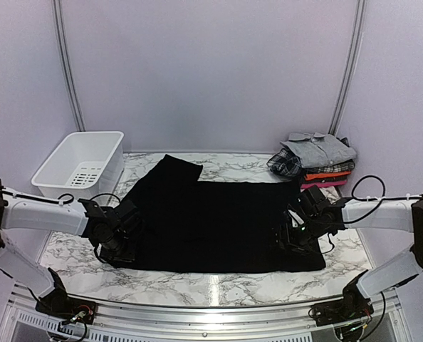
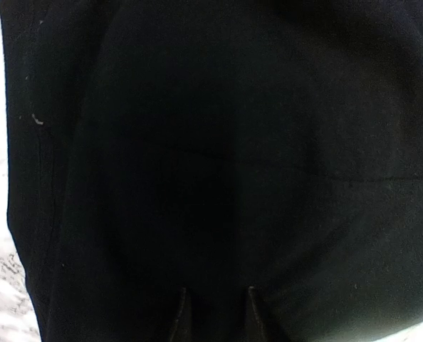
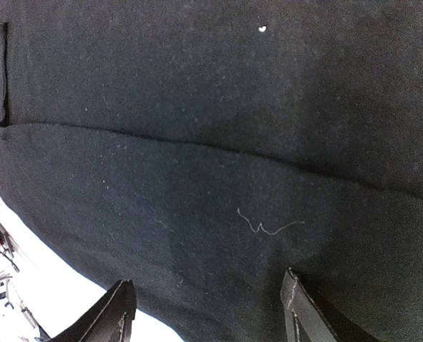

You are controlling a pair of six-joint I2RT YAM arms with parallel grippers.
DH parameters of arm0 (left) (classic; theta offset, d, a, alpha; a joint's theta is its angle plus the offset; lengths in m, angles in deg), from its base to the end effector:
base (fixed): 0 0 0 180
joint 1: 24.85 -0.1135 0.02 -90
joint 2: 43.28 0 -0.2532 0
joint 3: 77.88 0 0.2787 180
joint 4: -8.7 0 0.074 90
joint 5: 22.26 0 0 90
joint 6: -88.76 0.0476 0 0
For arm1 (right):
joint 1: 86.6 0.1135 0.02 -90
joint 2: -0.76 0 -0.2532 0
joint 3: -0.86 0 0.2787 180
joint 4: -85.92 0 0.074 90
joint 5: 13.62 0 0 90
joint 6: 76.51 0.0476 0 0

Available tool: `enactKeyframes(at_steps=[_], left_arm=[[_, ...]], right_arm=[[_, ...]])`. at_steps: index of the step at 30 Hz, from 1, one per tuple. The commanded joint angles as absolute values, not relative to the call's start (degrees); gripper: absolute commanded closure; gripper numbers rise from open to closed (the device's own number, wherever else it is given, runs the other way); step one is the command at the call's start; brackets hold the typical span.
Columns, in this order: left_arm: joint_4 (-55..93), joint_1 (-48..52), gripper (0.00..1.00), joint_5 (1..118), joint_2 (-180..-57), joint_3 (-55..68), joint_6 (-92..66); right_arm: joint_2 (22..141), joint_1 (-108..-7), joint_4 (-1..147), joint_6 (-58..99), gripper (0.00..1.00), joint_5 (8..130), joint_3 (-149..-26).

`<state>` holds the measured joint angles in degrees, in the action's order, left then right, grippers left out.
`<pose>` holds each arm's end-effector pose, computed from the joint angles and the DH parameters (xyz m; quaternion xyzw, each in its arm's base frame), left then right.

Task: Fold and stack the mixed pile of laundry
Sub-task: Move the 1/3-folded T-shirt to the center of the board.

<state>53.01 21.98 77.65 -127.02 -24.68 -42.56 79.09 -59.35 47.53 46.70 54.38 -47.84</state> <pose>0.1866 -0.1870 0.1069 0.0361 0.9870 -0.0298 0.1539 0.2188 0.1327 0.1141 0.0138 0.9642 0.2561 0.0674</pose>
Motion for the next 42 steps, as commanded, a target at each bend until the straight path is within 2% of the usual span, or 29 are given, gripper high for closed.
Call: enactKeyframes(at_steps=[1,9,15,16,19,23,24,27,29,31,37,42], left_arm=[[53.5,22.5,0.75,71.2,-124.6,-33.5,-45.8],[55.9,28.1,0.79,65.6,-115.0,-38.8,-53.0],[61.4,31.5,0.76,65.7,-109.7,-35.3,-56.5],[62.9,31.4,0.71,67.1,-108.6,-33.4,-55.7],[68.2,30.3,0.48,73.0,-108.2,-24.5,-51.3],[71.2,26.6,0.07,78.5,-112.4,-10.7,-42.0],[71.3,25.6,0.02,80.2,-113.5,-7.3,-40.2],[70.8,21.6,0.01,85.3,-116.0,2.2,-36.6],[70.3,17.8,0.01,87.3,-118.7,7.3,-35.4],[69.1,14.3,0.01,87.7,-122.0,12.0,-33.0],[68.7,7.0,0.01,80.4,-135.0,27.4,-24.4],[65.4,3.8,0.01,73.2,-140.2,30.8,-22.1]], right_arm=[[77.1,-58.9,44.0,49.7,0.3,55.5,-42.4],[68.4,-54.3,41.4,55.5,0.3,53.3,-35.2],[61.7,-52.7,36.3,58.0,0.29,51.0,-37.7],[60.0,-52.8,34.8,57.2,0.28,51.5,-39.4],[57.3,-57.8,29.7,50.9,0.21,55.6,-46.6],[59.9,-66.3,30.9,42.0,0.18,59.3,-53.9],[61.4,-67.3,31.6,40.2,0.16,61.6,-56.1],[66.0,-68.5,33.8,35.3,0.11,69.7,-64.2],[70.0,-69.2,36.4,33.3,0.02,75.5,-68.4],[73.9,-71.1,39.5,29.4,0.01,75.4,-72.1],[86.4,-82.1,45.1,24.5,0.06,60.7,-77.6],[93.6,-84.6,46.7,20.5,0.16,56.1,-79.3]])
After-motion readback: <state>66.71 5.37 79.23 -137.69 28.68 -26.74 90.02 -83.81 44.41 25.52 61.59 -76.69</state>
